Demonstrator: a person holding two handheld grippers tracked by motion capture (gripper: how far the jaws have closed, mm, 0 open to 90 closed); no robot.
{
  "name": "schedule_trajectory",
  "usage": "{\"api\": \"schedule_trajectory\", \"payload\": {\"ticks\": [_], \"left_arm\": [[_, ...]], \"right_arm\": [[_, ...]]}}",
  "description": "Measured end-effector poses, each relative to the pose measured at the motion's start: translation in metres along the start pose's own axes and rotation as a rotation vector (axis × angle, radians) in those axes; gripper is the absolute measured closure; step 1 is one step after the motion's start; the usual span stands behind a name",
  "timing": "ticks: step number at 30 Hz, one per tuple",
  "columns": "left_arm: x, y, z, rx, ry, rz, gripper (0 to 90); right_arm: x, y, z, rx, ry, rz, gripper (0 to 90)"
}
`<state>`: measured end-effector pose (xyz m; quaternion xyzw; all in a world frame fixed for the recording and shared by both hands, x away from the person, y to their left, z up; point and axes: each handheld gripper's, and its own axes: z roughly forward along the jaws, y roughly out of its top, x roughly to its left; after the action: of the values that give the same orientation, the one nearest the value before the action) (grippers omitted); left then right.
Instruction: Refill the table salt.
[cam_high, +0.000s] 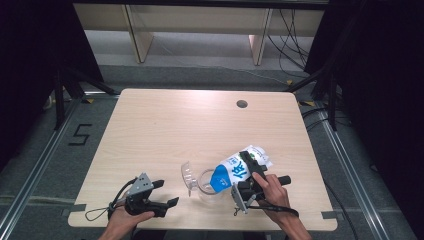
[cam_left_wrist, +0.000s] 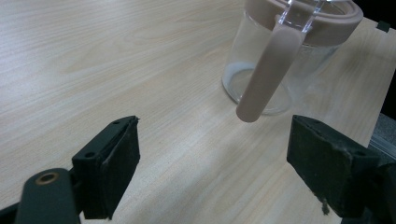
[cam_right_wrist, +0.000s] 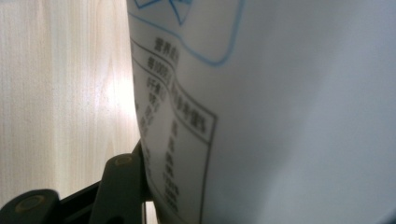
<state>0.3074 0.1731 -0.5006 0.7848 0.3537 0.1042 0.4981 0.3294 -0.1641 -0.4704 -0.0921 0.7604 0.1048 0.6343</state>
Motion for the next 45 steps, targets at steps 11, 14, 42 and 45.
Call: {"api": "schedule_trajectory", "payload": {"ticks": [11,14,42,45], "left_arm": [[-0.0007,-0.0003,0.0002,-0.001,0.002,-0.012,16.7],[-0.0013,-0.0001,-0.0001,0.002,0.008,-0.011,16.7],[-0.0009,-0.0004,0.0002,0.003,0.003,-0.013,16.7],[-0.0009,-0.0004,0.0002,0.002,0.003,-0.013,16.7]], "right_arm": [[0.007,0.0003,0.0001,0.013,0.008,0.04,49.5],[0.0076,0.0003,-0.0002,0.018,0.01,0.048,49.5],[0.0084,0.001,-0.0001,0.025,-0.007,0.004,49.9],[0.0098,0.0008,0.0001,0.026,-0.005,0.017,49.9]]}}
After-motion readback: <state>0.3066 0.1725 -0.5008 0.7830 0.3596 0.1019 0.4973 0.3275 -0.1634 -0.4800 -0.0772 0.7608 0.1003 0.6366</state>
